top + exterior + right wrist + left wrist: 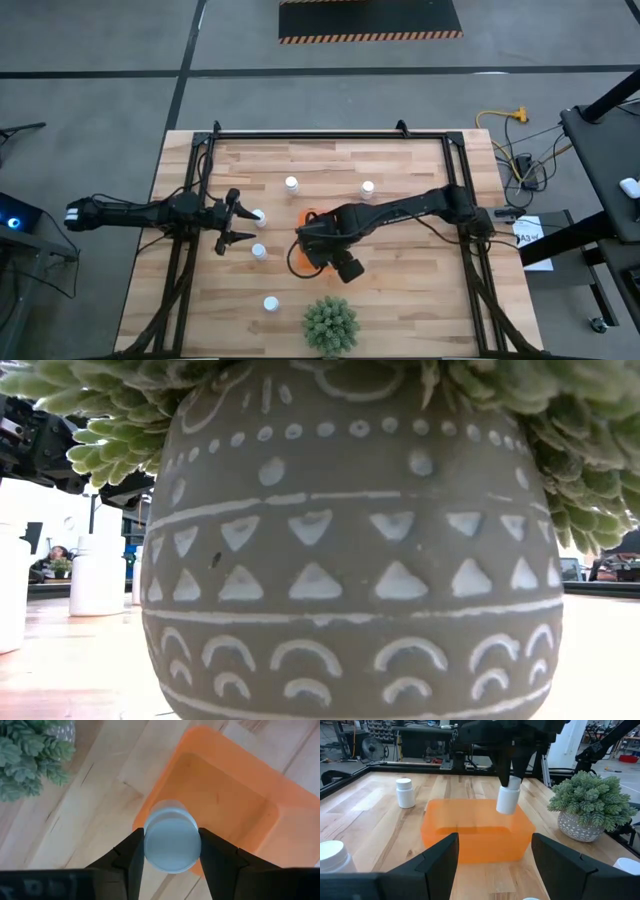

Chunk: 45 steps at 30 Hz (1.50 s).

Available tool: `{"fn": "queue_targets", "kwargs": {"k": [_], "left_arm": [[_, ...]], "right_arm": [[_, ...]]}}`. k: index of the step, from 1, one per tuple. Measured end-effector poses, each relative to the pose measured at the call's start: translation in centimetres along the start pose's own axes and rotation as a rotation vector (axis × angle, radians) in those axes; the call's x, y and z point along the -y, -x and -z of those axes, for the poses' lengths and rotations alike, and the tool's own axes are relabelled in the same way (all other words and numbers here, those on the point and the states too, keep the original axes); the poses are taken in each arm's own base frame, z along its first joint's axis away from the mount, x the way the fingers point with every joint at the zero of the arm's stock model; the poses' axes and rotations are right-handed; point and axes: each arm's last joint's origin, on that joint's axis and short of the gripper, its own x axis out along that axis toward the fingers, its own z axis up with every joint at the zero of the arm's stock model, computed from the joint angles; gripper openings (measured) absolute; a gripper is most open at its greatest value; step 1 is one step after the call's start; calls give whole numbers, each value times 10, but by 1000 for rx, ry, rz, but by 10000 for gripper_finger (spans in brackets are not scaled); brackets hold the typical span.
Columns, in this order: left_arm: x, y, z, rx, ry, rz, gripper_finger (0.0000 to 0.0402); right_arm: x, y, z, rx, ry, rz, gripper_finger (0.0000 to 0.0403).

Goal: Pick and place pill bottles into a basket
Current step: Put the white pill bottle into the orange bin

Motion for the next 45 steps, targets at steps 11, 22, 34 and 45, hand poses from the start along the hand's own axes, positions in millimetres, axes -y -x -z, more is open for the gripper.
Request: {"fn": "queue_targets", "kwargs": {"k": [11, 22, 34, 45], "left_arm": [[0, 0, 0, 0, 0, 0, 233], [0, 0, 0, 0, 0, 0, 233], [0, 0, 0, 0, 0, 0, 233], [0, 0, 0, 0, 0, 0, 233]], "right_arm": [[-2, -31, 9, -31, 0, -17, 150], [-2, -55, 16, -28, 22, -20, 151], [-2, -53, 15, -23, 22, -17, 179], [0, -22, 2, 22, 34, 8, 227]]}}
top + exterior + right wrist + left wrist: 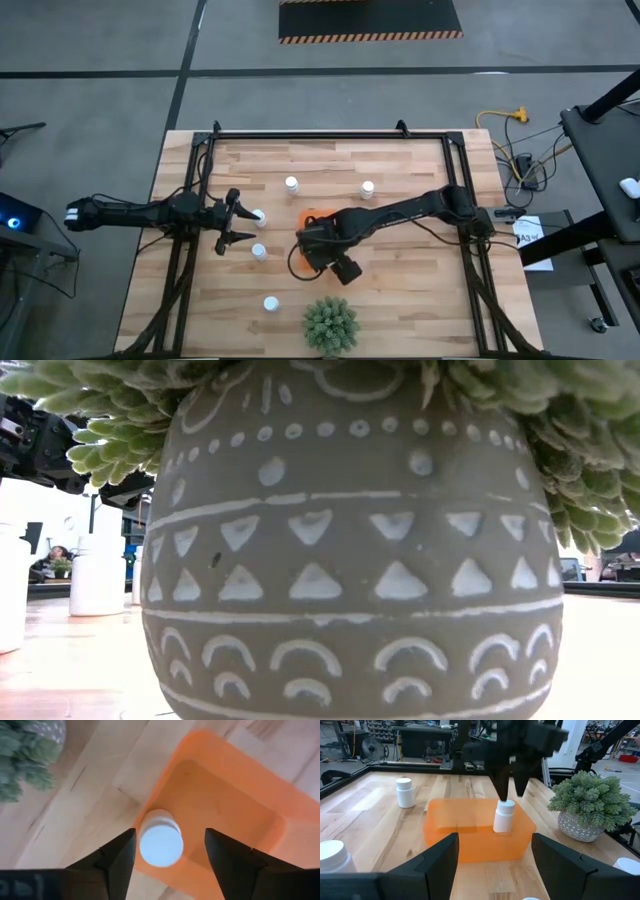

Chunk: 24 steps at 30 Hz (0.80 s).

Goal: Pick and place pill bottles into a basket
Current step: Put the white pill bottle into the orange bin

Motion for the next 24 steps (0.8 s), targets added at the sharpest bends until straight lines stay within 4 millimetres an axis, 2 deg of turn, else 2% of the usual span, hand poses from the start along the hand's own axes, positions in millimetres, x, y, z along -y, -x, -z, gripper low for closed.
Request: {"fn": "queue_targets", "kwargs": {"k": [7, 13, 18, 24], "left_arm": [[0, 0, 0, 0, 0, 0, 233], [0, 0, 0, 0, 0, 0, 233], [0, 0, 0, 0, 0, 0, 233], [0, 0, 0, 0, 0, 0, 233]], "right_arm": [[-2, 33, -2, -36, -9, -11, 239], [-1, 50, 6, -75, -29, -27, 235], [10, 57, 23, -93, -67, -27, 230], [36, 60, 57, -86, -134, -16, 230]]}}
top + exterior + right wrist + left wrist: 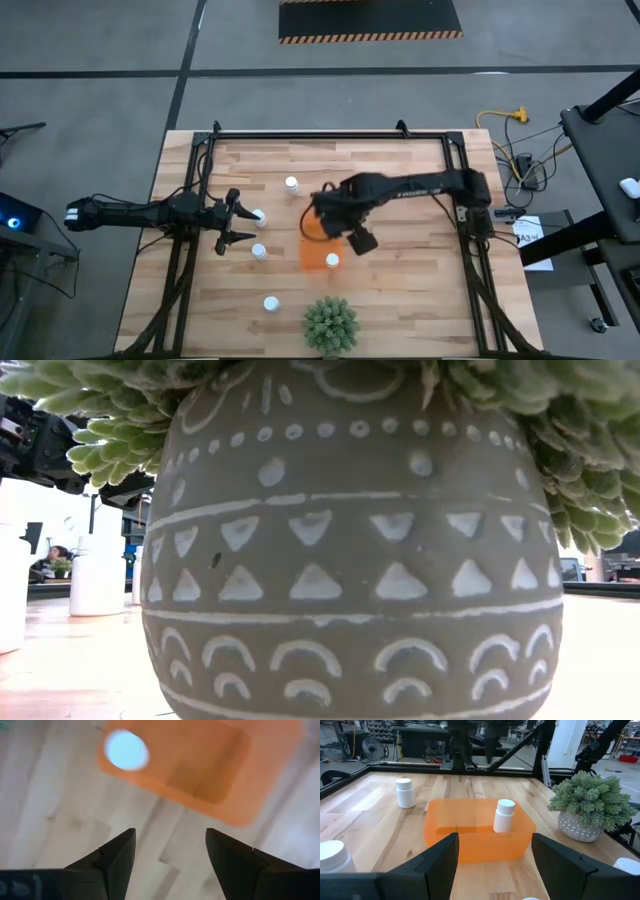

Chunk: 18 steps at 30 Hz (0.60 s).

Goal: Pick and place pill bottles into a basket
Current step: Put the white pill bottle into the orange bin

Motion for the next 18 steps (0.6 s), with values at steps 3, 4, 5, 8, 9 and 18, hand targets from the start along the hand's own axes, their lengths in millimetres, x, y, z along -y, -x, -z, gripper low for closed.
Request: {"fn": "queue_targets", "kwargs": {"k": [3, 4, 5, 8, 9, 18], "left_arm": [[0, 0, 0, 0, 0, 0, 233], [0, 0, 0, 0, 0, 0, 233], [0, 0, 0, 0, 0, 0, 233], [0, 0, 0, 0, 0, 0, 233], [0, 0, 0, 1, 0, 0, 233], [0, 0, 0, 0, 0, 0, 233]], "right_arm": [[18, -1, 21, 10, -51, 14, 230], [23, -1, 28, 18, -73, 20, 230], [29, 0, 36, 26, -99, 28, 229], [44, 3, 58, 50, -175, 53, 228], [48, 3, 66, 51, -198, 62, 228], [86, -2, 105, 68, -575, 110, 228]]}}
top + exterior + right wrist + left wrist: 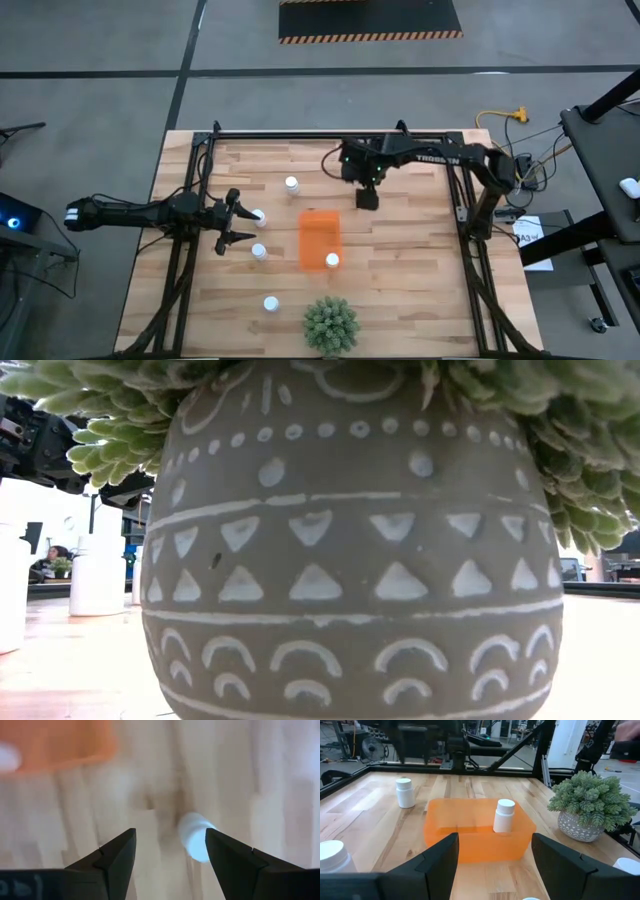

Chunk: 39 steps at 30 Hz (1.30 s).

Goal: Pick and place pill bottles into a basket
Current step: Put the white pill bottle into the orange bin

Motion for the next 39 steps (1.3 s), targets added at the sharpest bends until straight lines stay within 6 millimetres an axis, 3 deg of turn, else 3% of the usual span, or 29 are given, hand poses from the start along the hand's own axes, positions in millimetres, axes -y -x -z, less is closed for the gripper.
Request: {"fn": "queue_targets", "kwargs": {"k": [6, 12, 39], "left_arm": [[0, 0, 0, 0, 0, 0, 233], [0, 0, 0, 0, 0, -1, 233], [0, 0, 0, 0, 0, 0, 233]], "right_arm": [[19, -1, 3, -11, -374, 100, 228], [24, -3, 5, -15, -473, 105, 228], [24, -34, 20, -74, -459, 106, 228]]}}
